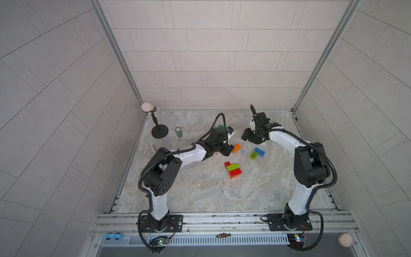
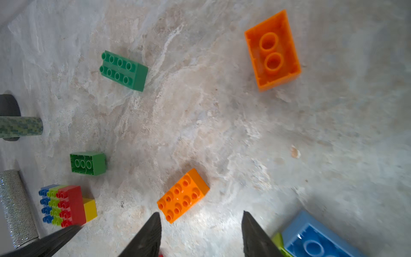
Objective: Assemble a rectangle with lego
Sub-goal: Pick up the lego brick from the center of the board.
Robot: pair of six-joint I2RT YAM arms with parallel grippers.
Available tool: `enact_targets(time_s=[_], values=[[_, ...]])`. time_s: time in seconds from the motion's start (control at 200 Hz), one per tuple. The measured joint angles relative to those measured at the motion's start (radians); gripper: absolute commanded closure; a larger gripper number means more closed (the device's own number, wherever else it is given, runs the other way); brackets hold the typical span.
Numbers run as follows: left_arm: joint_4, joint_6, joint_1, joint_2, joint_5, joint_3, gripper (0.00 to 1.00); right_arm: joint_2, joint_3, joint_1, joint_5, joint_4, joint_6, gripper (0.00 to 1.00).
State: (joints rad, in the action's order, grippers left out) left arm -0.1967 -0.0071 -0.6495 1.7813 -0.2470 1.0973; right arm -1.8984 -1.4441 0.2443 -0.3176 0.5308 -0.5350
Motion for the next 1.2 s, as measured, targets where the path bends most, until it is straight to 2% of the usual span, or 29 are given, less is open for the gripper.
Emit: enact_targets(time_s=[0.145, 0.36, 0.701, 0.916, 1.196], values=[[-0.121, -0.099, 0.055, -0.116, 0.018, -0.147, 0.25, -0.159, -0.181, 0.068, 0.066, 0.085, 0.081, 0.28], [-0.119, -0.145, 0.080, -0.170, 0.064, -0.231, 0.26, -0.326, -0.375, 0.128, 0.129, 0.230, 0.180, 0.21], [-0.121, -0.151, 0.080, -0.177, 0.068, -0.235, 0.26, -0.338, -0.357, 0.187, 0.179, 0.362, 0.229, 0.16], [-0.121, -0.151, 0.080, -0.177, 0.064, -0.235, 0.26, -0.338, -0.361, 0.227, 0.207, 0.405, 0.234, 0.22], [-0.121, -0.153, 0.080, -0.177, 0.050, -0.235, 0.26, -0.338, -0.383, 0.224, 0.222, 0.427, 0.244, 0.25]])
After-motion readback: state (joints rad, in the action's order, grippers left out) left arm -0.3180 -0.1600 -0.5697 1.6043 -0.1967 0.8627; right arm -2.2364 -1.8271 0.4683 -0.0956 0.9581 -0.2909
